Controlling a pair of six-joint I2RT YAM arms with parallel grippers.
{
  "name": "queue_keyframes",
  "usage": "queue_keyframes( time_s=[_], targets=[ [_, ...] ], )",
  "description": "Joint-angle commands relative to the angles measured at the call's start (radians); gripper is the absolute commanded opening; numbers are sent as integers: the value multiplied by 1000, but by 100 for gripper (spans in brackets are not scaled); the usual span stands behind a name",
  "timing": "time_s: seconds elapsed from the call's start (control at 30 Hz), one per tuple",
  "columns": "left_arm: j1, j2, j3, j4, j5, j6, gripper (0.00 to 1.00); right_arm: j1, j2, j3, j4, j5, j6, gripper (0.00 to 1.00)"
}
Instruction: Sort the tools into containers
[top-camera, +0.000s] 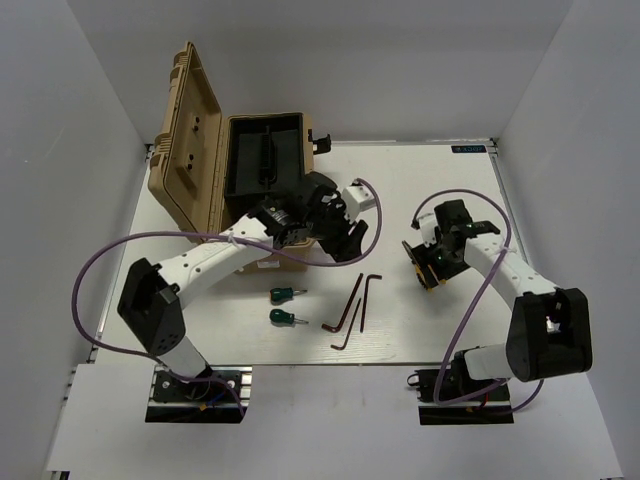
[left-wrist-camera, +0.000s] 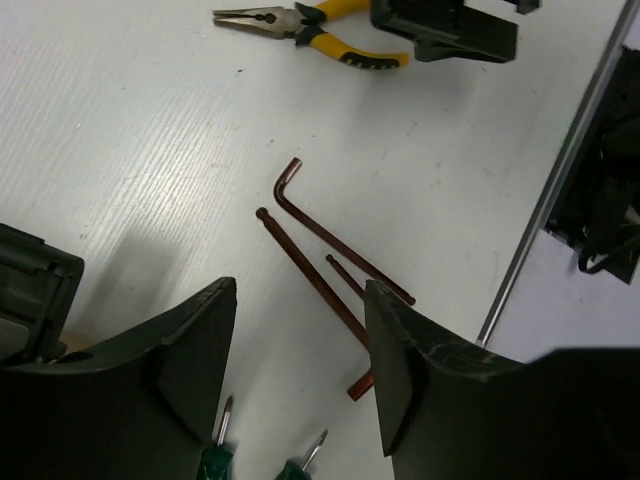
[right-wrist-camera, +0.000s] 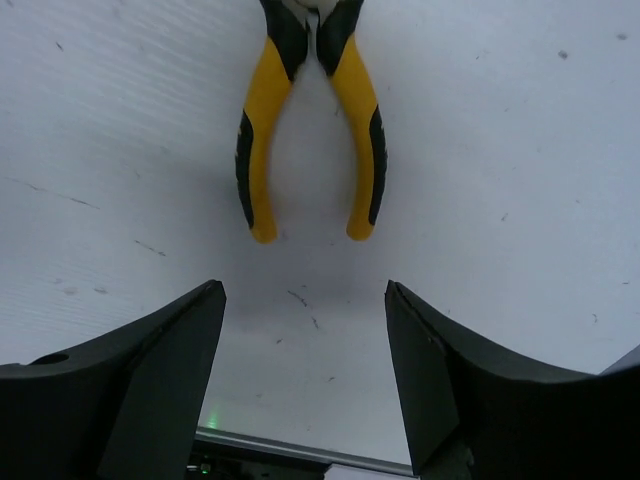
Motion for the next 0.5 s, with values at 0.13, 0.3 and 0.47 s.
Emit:
queue_keyframes(
  time_s=[0.13, 0.3, 0.47],
  targets=[
    [-29, -163, -76, 59, -29, 48, 68, -44, 55, -57, 150, 2, -77, 72],
    [-29, -206, -106, 82, -38, 48, 68, -60, 93, -47, 224, 1, -81, 70],
    [-29, -217, -116, 82, -47, 57, 68, -75, 124, -21, 242, -33, -92, 66]
  ],
)
